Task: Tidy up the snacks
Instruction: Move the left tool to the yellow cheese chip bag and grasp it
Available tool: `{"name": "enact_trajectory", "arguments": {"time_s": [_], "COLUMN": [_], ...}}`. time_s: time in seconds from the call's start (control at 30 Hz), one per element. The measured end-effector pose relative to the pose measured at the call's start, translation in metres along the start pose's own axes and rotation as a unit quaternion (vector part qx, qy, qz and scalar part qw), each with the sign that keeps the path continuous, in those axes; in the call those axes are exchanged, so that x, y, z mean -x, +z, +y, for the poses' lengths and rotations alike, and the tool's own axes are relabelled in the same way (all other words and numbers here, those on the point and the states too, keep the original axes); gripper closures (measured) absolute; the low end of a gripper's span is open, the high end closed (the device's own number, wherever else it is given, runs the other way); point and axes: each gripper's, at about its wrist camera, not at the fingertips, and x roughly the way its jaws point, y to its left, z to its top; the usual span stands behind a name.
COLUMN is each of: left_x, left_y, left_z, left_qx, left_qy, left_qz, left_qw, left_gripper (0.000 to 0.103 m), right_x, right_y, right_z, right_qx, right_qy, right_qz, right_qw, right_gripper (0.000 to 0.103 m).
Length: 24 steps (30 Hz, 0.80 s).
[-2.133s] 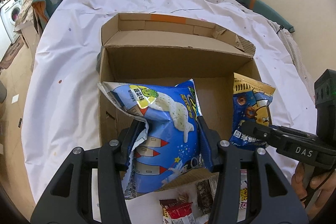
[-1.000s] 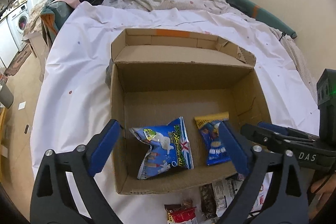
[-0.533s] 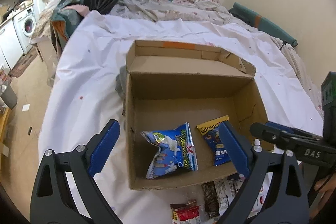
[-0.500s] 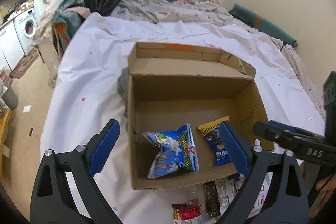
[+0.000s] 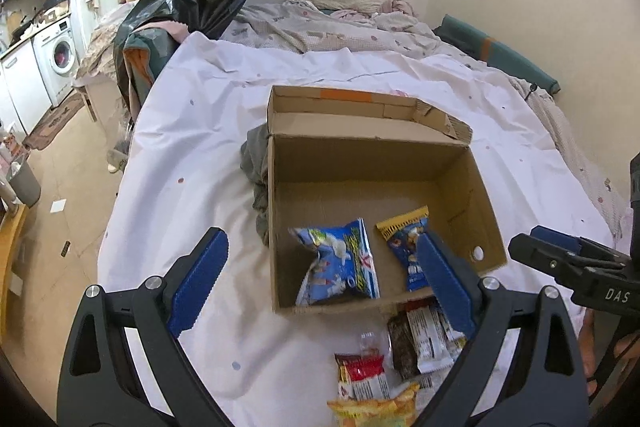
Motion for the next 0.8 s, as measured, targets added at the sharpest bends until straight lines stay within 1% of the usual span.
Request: {"name": "enact_trajectory", "arguments": {"time_s": [0.2,0.23,0.37,0.5,0.6,0.67,0.8], "left_x": [0.009,0.011,0.018,0.023,0.021,0.02,0.01], "left_y": [-0.021,-0.024,-0.036,-0.049,-0.063,-0.074,-0.101], "left_z": [0.003,0.004,0.005,0.006,0.007,0.007,-0.007], "left_qx": [0.007,0.008,0.015,0.01,0.008,0.005,-0.037], "left_qy": [0.0,-0.002,-0.029,-0.028,-0.038,-0.047,-0.074], "left_qz": [0.029,0.03,0.048,0.063,0.091,0.112,0.17], "left_qw": [0.9996,0.9995,0.9983,0.9976,0.9951,0.9926,0.982], "left_gripper": [0.009,0.009,0.009,0.009,0.009,0.009,0.009], "right_x": [0.014,0.015,0.019,0.022,0.024,0.026,0.027], "right_y": [-0.014,-0.017,-0.031,-0.048,-0.061,-0.067,-0.071], "right_z": [-0.003,-0.004,-0.005,-0.008,-0.015,-0.017,-0.019], "right_qx": [-0.004,-0.008,-0.016,-0.03,-0.058,-0.073,-0.087], "right_qy": [0.002,0.007,0.017,0.015,0.029,0.031,0.03], "right_qz": [0.005,0.01,0.021,0.033,0.042,0.043,0.042], "right_qw": [1.0,1.0,1.0,0.999,0.997,0.996,0.995], "right_gripper": [0.02,0.02,0.02,0.02,0.02,0.02,0.02]}}
